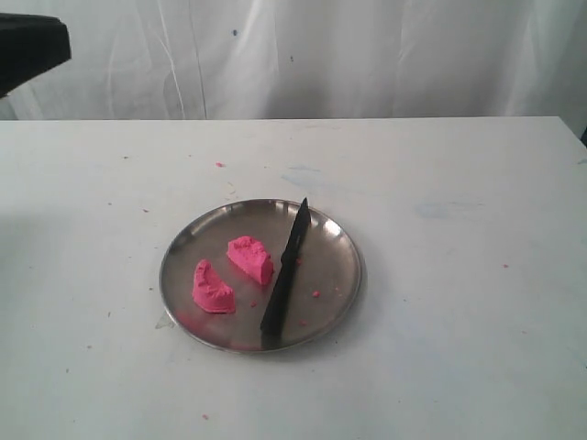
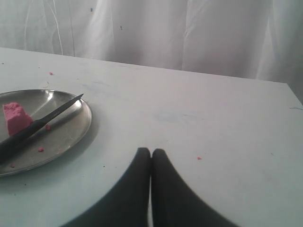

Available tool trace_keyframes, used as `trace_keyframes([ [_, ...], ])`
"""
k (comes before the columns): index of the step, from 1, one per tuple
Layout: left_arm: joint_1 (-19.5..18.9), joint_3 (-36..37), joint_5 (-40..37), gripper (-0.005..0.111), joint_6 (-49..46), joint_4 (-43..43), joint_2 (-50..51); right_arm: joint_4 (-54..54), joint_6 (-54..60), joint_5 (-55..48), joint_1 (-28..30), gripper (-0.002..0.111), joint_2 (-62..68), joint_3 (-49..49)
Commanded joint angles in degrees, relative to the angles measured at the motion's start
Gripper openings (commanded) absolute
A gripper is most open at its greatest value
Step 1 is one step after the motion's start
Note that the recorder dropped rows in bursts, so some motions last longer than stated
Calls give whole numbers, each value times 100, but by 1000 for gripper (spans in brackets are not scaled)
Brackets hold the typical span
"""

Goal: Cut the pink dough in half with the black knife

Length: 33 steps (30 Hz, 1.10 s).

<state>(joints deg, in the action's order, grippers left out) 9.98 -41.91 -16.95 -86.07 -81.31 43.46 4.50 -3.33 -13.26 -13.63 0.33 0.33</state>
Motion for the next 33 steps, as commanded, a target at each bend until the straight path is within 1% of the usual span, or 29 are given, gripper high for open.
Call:
trace_keyframes([
  [1, 11, 403, 307, 0, 12, 74, -412, 22, 53, 55, 50, 0, -33, -33],
  [4, 11, 795, 306, 0, 466, 523, -734, 22, 53, 55, 50, 0, -33, -33],
  [6, 11, 1030, 328, 0, 1158, 1094, -961, 22, 53, 55, 50, 0, -33, -33],
  [10, 11, 1456, 449, 0, 3194, 2664, -1442, 22, 53, 55, 50, 0, -33, -33],
  [12, 11, 1639, 606, 0, 3910, 3117, -1644, 22, 53, 55, 50, 0, -33, -33],
  [18, 11, 2105, 680, 0, 5983, 5107, -2169, 22, 53, 55, 50, 0, -33, -33],
  [21, -1, 2321, 752, 0, 6912, 5833, -2364, 22, 53, 55, 50, 0, -33, -33],
  [23, -1, 2466, 904, 0, 7388, 6155, -2494, 22, 53, 55, 50, 0, -33, -33],
  [25, -1, 2629, 1084, 0, 7650, 6221, -2613, 22, 53, 55, 50, 0, -33, -33],
  [29, -1, 3033, 1384, 0, 7735, 6233, -2880, 22, 53, 55, 50, 0, -33, -33],
  [33, -12, 3395, 1386, 0, 7755, 6233, -3131, 22, 53, 55, 50, 0, -33, -33],
])
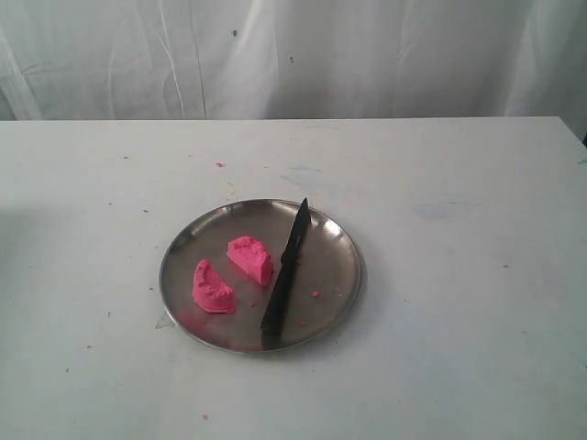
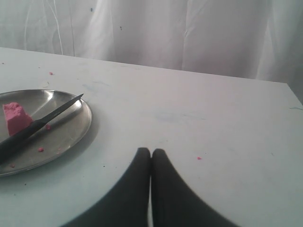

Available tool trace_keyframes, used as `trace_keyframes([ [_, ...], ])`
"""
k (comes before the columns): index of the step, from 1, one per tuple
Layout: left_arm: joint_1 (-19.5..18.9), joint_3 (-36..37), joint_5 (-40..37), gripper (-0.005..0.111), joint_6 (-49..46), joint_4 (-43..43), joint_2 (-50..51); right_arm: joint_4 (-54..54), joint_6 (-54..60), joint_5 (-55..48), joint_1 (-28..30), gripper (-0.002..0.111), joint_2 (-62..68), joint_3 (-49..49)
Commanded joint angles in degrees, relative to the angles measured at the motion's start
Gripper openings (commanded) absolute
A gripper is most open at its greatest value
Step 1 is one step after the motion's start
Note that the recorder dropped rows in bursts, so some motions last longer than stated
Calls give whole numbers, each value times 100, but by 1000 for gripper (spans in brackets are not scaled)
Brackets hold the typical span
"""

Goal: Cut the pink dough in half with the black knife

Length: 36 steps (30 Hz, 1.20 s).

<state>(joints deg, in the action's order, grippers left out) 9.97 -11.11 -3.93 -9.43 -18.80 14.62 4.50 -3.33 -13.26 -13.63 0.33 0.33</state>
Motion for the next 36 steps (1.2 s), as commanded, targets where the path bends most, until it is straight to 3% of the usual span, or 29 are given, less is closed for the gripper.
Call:
trace_keyframes([
  [1, -11, 389, 109, 0, 124, -17, -314, 22, 53, 55, 50, 0, -33, -33],
  [11, -11, 1111, 300, 0, 682, 121, -924, 22, 79, 53, 50, 0, -33, -33],
  [36, -11, 1111, -18, 0, 809, 321, -1462, 22, 53, 53, 50, 0, -33, -33],
])
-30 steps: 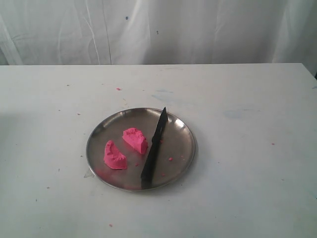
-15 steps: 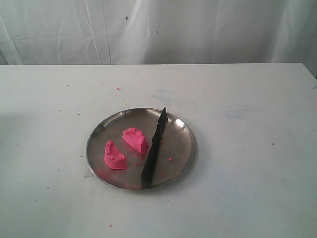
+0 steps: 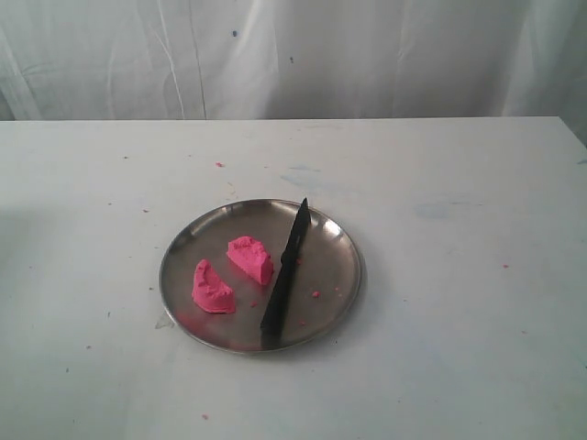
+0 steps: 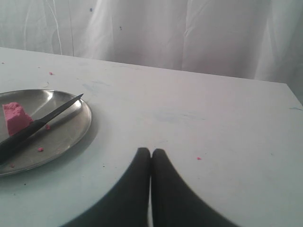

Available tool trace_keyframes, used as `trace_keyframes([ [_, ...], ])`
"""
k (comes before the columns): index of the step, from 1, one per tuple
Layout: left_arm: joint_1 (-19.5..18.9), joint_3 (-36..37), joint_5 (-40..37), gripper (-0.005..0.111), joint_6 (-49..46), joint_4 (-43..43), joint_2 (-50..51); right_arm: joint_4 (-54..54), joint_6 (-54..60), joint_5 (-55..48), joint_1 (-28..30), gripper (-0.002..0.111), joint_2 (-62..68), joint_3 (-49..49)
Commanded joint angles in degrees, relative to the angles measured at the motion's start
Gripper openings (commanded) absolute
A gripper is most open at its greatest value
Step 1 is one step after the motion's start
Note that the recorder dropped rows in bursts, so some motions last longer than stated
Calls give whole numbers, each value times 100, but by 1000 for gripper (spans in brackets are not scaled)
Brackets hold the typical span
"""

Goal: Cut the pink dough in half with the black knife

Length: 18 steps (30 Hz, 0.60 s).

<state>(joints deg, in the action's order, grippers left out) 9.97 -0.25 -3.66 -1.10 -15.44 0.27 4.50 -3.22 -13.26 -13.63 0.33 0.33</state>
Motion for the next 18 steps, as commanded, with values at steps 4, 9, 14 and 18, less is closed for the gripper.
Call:
trace_keyframes([
  [4, -11, 25, -44, 0, -24, -15, -27, 22, 42, 53, 50, 0, -33, -33],
  [9, -38, 25, -54, 0, -29, -15, -27, 22, 42, 53, 50, 0, -33, -33],
  [14, -352, 25, -54, 0, -29, -15, -27, 22, 42, 53, 50, 0, -33, -33],
  [18, -677, 25, -54, 0, -38, -15, -27, 22, 42, 53, 50, 0, -33, -33],
])
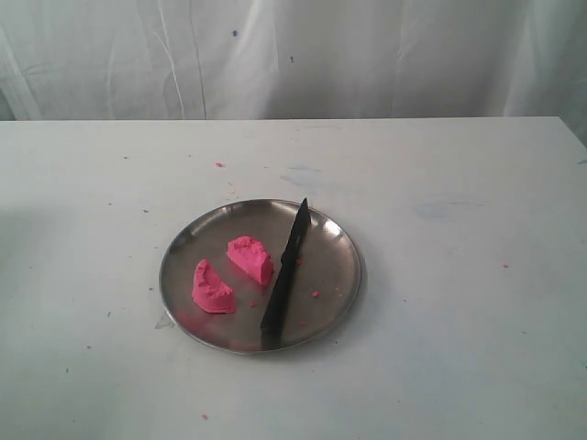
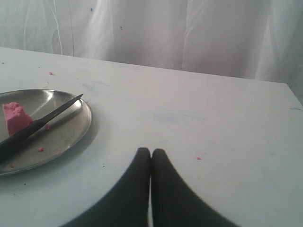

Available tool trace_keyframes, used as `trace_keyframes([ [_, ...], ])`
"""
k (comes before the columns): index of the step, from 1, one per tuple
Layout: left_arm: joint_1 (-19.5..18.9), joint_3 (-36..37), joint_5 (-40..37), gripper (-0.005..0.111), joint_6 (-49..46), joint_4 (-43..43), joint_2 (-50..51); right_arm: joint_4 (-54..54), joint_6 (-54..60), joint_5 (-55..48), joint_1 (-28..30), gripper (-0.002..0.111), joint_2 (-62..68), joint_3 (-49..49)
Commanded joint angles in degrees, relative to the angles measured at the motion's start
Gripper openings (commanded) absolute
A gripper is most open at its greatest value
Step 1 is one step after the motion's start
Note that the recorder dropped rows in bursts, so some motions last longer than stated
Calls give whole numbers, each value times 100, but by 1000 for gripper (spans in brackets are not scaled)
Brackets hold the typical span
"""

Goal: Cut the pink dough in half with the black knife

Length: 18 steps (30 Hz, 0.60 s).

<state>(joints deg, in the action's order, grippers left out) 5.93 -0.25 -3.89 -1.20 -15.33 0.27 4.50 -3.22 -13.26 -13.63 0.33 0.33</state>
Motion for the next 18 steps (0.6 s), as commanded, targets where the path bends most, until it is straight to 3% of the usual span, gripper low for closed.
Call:
trace_keyframes([
  [1, -351, 25, -31, 0, -28, -27, -27, 22, 42, 53, 50, 0, -33, -33],
  [8, -596, 25, -31, 0, -28, -11, -27, 22, 42, 53, 50, 0, -33, -33],
  [18, -593, 25, -42, 0, -28, -11, -27, 22, 42, 53, 50, 0, -33, -33],
])
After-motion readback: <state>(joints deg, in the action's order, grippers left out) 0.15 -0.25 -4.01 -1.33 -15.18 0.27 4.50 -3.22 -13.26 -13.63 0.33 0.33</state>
